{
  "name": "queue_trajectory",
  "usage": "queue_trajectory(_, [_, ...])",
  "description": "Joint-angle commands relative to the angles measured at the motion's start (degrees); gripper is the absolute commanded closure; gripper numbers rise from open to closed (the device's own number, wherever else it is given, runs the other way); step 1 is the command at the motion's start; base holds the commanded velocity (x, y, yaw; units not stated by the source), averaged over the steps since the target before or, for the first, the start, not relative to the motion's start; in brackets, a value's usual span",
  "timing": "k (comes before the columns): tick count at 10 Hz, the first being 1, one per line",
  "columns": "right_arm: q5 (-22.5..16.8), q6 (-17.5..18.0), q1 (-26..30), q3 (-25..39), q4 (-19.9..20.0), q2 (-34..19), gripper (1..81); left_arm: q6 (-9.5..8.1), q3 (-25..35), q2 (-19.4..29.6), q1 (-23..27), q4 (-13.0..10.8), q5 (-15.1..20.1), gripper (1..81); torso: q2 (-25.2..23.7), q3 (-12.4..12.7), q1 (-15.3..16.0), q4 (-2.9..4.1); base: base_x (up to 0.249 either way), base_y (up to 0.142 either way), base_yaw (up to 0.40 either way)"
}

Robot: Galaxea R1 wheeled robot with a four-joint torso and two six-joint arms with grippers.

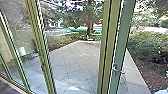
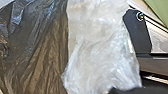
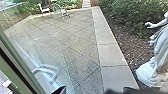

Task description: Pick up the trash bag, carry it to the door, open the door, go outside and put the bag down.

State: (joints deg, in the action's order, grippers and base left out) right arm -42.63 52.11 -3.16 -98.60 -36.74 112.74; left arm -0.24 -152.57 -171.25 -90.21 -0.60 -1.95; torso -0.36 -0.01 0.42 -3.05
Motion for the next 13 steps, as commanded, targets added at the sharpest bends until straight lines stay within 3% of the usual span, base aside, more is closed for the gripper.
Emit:
queue_trajectory(1, [-1.3,-7.8,9.6,-5.2,-9.0,0.1,1.0,-0.02,0.1,0.2,1.8,0.5,3.3,81.1,0.0,-0.1,0.0,0.18,0.000,0.000,0.000])
queue_trajectory(2, [-1.2,-12.3,9.9,-7.7,-10.0,0.8,1.0,-0.02,0.1,0.1,1.8,0.5,3.4,81.1,0.0,0.4,0.0,-0.37,0.000,0.000,0.000])
queue_trajectory(4, [1.0,-20.6,9.8,-13.5,-10.6,1.9,1.0,-0.02,0.1,0.2,1.8,0.5,3.5,81.1,-0.1,0.4,-0.1,-0.44,0.000,0.000,0.000])
queue_trajectory(7, [5.8,-31.2,8.4,-28.0,-9.8,6.6,1.0,-0.11,0.1,0.2,1.7,1.5,3.7,81.1,-0.1,0.5,-0.1,-0.44,0.000,0.000,0.000])
queue_trajectory(9, [6.3,-34.3,5.6,-29.9,-10.2,7.3,1.0,-0.11,0.1,0.2,1.5,1.9,3.7,81.1,-0.1,0.5,-0.1,-0.44,0.000,0.000,0.000])
queue_trajectory(11, [5.8,-34.5,3.3,-30.1,-12.0,7.3,1.0,-0.11,0.1,0.4,1.3,2.2,3.7,81.1,-0.1,0.5,-0.1,-0.44,0.000,0.000,0.000])
queue_trajectory(13, [5.6,-34.4,2.0,-30.2,-11.3,6.8,1.0,-0.02,0.1,0.4,1.4,2.2,3.7,81.1,-0.1,0.5,-0.1,-0.44,0.000,0.000,0.000])
